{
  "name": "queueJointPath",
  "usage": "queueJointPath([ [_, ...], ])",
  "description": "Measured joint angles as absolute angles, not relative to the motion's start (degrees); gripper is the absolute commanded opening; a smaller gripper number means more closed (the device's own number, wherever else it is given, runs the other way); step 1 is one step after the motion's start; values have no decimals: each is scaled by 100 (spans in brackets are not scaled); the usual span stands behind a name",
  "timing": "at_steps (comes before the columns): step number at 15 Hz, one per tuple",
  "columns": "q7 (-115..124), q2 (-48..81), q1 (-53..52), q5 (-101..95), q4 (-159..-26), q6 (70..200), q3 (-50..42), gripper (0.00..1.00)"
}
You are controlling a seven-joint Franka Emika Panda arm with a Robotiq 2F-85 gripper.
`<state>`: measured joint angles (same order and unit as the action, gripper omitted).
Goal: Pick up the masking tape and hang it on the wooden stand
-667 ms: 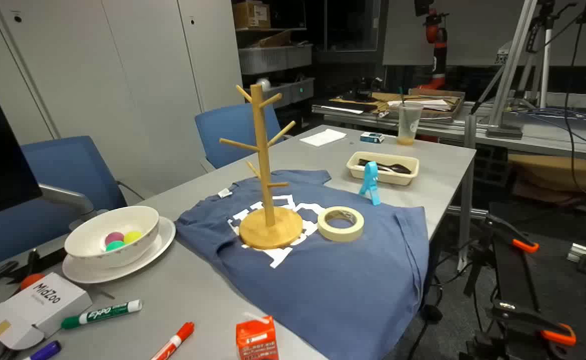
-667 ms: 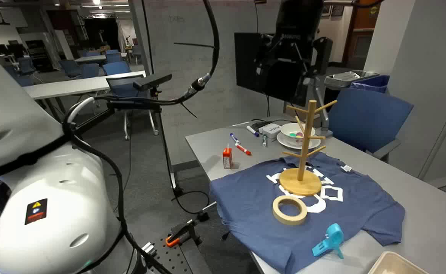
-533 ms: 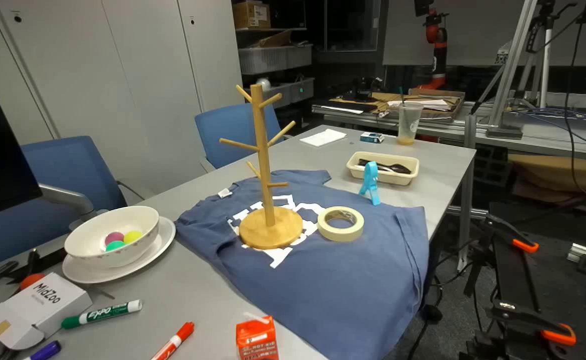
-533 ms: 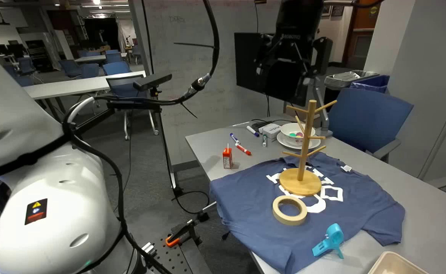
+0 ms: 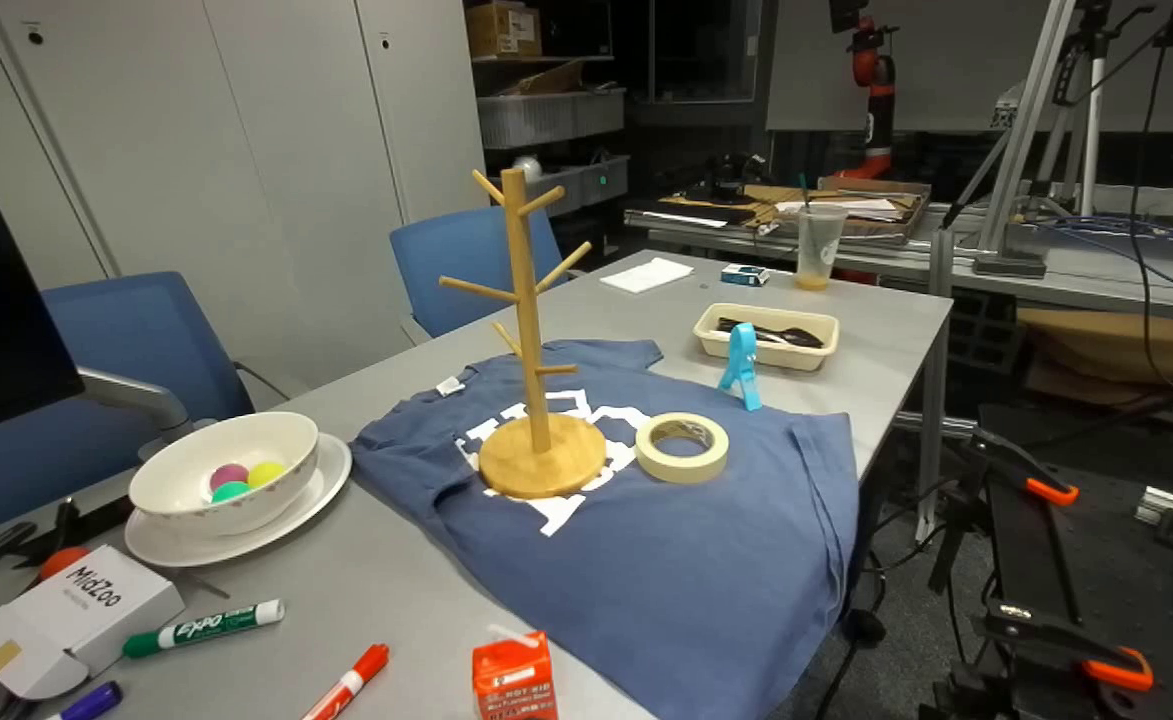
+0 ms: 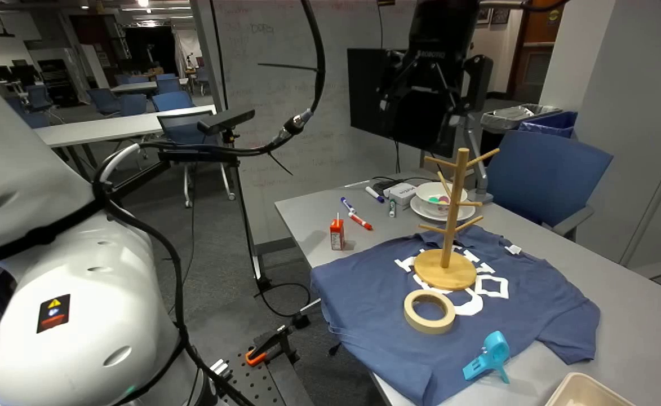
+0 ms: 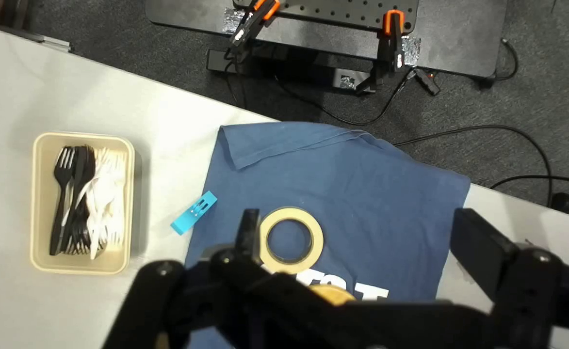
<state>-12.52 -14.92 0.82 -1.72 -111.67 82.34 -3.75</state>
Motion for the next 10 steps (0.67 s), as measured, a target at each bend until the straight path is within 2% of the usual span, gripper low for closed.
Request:
queueJointPath([
  [10,-1226,-1492,82,-172,-11207,8375,-372,100],
])
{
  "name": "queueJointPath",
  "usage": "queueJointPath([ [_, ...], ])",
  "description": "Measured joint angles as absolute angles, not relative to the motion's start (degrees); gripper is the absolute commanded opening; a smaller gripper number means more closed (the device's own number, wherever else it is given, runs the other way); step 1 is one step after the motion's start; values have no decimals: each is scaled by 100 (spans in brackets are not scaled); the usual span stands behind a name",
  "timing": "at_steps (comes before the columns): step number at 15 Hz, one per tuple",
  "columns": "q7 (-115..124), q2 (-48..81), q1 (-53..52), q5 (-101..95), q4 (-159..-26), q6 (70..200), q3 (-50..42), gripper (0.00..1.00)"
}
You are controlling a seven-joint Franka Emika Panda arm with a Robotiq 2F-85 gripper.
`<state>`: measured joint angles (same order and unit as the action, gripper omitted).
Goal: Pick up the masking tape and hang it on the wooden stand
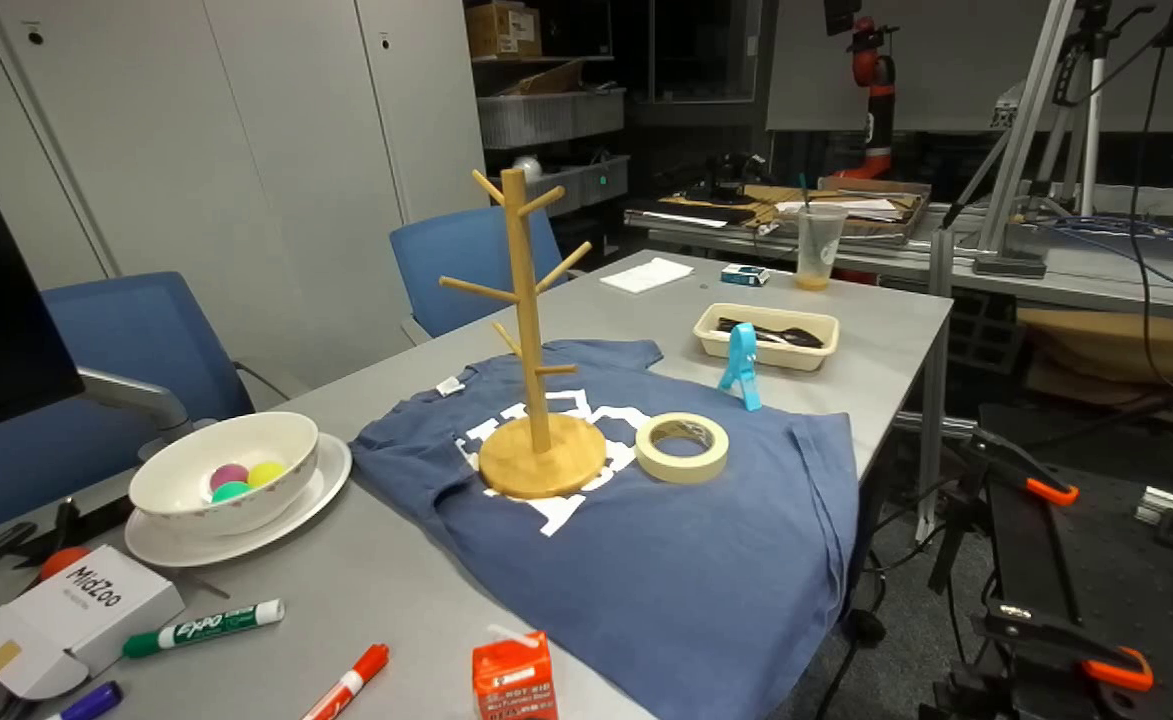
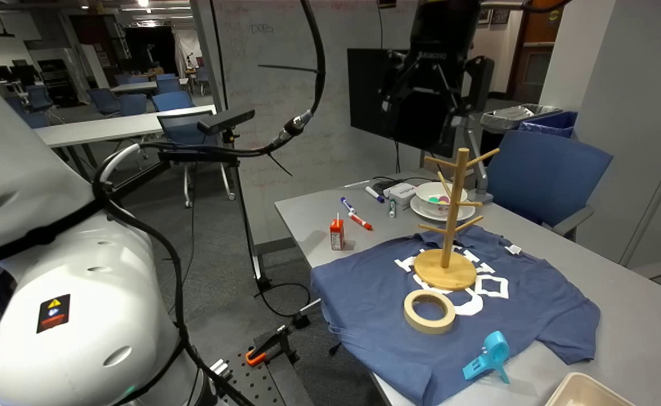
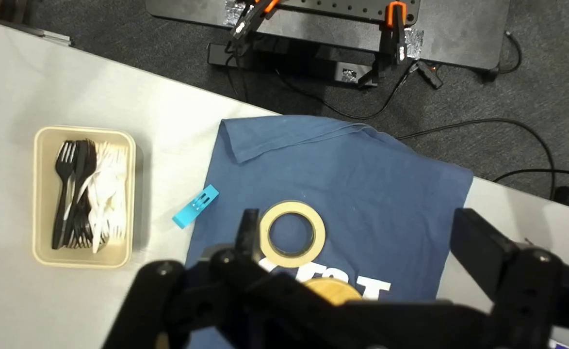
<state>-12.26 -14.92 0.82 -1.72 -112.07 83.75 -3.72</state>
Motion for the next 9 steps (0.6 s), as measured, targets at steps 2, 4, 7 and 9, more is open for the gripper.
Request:
queueJointPath([
  [2,-1171,-1492,82,-172,-11307,8660,-356,100],
  [4,-1055,-1490,82,-180,-11484,9047,-320,100],
  [7,-874,-1470,82,-180,-11813,9606,-269,100],
  [9,-763,-1425,82,-179,-12032,9955,-254,100],
])
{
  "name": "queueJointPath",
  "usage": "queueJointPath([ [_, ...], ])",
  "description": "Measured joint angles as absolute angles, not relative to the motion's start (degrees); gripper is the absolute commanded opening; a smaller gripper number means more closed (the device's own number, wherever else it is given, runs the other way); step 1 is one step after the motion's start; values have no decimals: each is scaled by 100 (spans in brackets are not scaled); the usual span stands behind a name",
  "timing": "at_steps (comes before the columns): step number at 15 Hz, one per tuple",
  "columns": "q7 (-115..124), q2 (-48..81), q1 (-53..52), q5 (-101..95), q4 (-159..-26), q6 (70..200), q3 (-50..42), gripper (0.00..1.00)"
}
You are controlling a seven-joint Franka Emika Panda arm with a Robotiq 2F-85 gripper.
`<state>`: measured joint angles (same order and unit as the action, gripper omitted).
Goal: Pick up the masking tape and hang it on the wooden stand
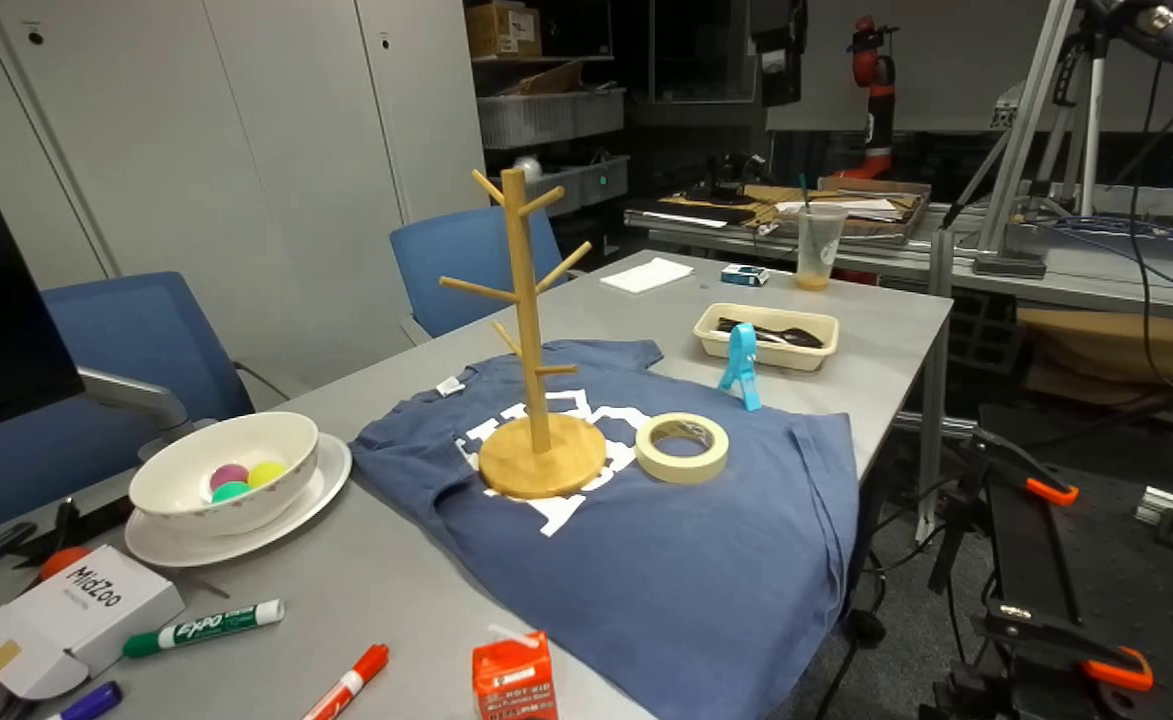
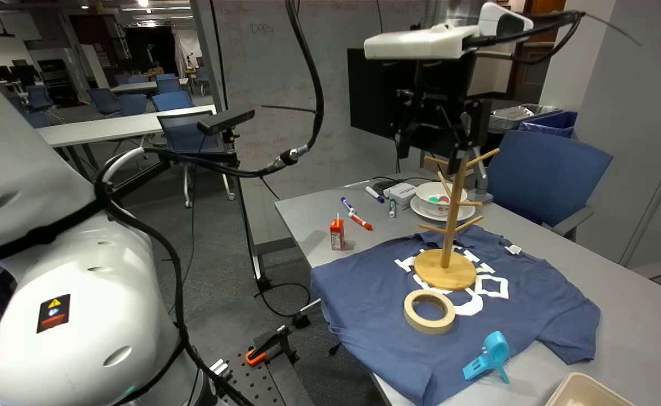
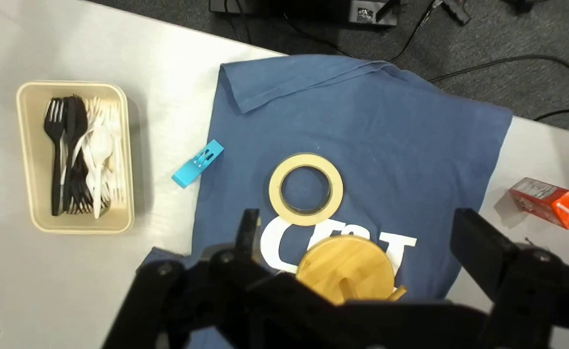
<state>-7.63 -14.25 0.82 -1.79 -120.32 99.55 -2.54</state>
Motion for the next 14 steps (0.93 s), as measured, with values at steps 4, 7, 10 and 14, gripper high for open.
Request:
queueJointPath([
  [4,-575,-1288,83,-179,-12483,10834,-252,100],
  [7,-417,-1077,93,-178,-12773,11510,-254,100],
  [10,-263,-757,103,-178,-12972,12090,-255,100],
  [14,-75,-280,119,-177,-13094,12677,-256,100],
])
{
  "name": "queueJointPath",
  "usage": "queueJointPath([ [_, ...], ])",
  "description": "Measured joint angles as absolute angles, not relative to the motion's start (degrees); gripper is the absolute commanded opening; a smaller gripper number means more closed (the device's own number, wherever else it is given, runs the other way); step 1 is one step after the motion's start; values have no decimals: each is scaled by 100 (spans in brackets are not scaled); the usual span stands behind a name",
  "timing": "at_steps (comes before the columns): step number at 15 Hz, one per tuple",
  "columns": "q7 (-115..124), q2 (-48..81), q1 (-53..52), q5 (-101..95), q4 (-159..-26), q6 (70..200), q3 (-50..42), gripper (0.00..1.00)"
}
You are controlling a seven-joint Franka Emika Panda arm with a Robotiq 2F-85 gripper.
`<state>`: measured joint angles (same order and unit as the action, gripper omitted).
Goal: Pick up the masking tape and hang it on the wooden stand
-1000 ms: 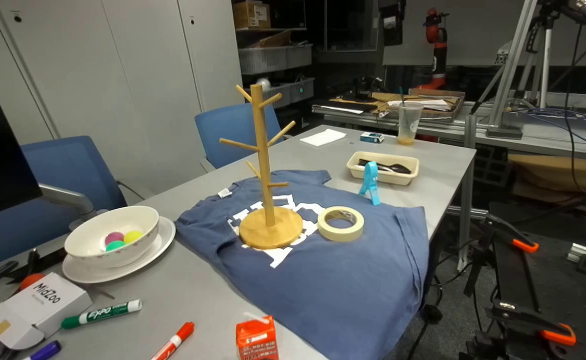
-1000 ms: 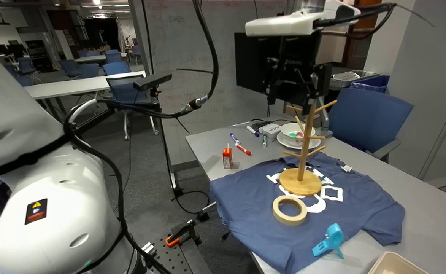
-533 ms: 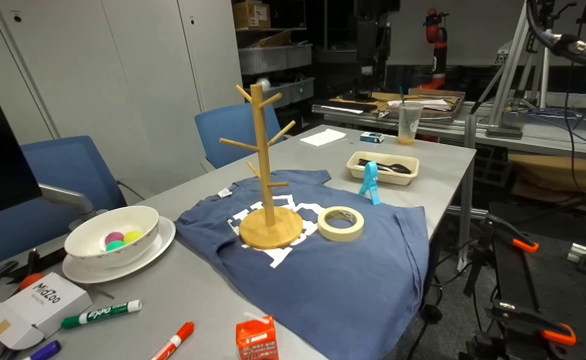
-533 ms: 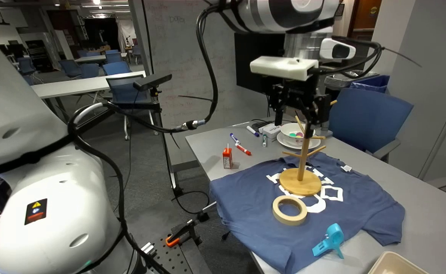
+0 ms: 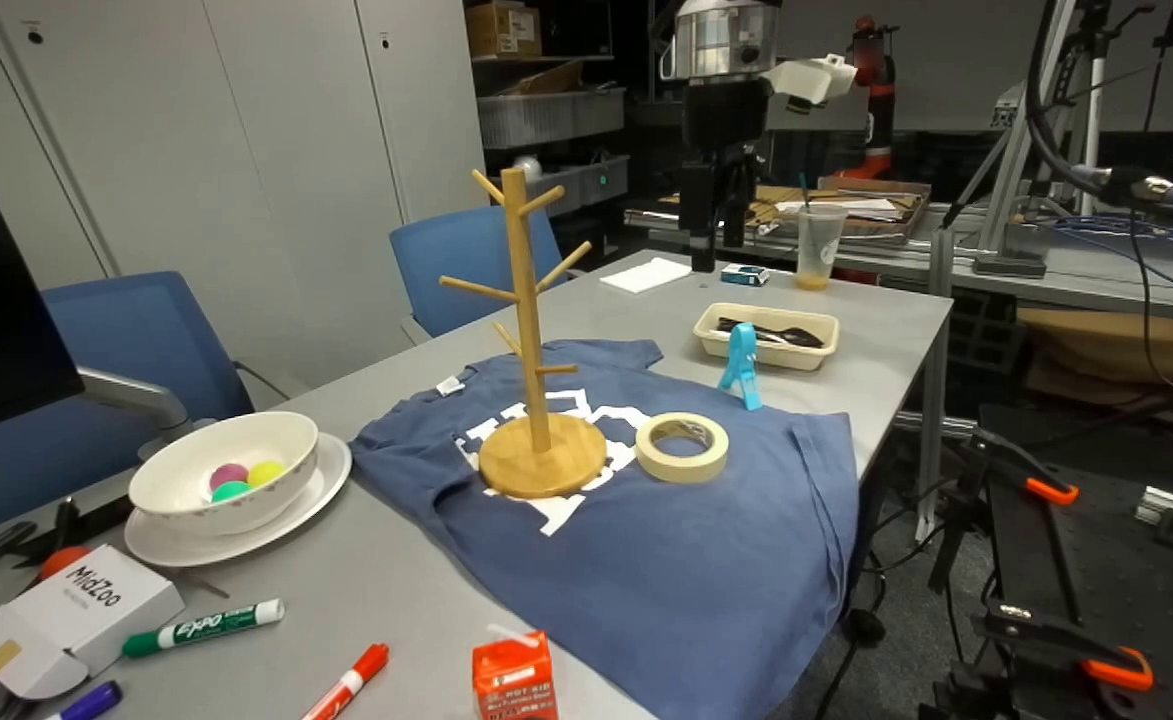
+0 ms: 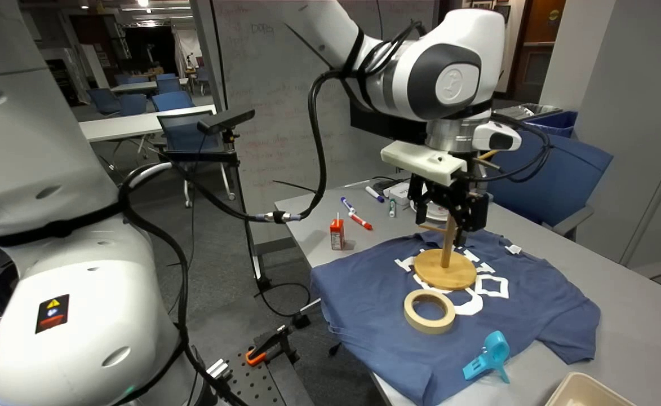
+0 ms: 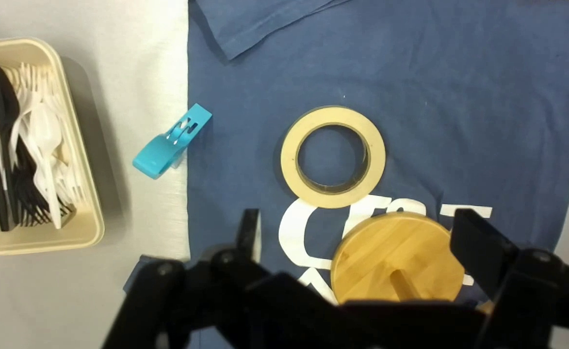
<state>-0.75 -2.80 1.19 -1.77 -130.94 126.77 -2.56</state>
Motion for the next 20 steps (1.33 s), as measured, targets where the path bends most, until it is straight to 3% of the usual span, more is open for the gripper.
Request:
queueJointPath([
  [20,57,697,181,-198,-13086,13276,-289,100],
])
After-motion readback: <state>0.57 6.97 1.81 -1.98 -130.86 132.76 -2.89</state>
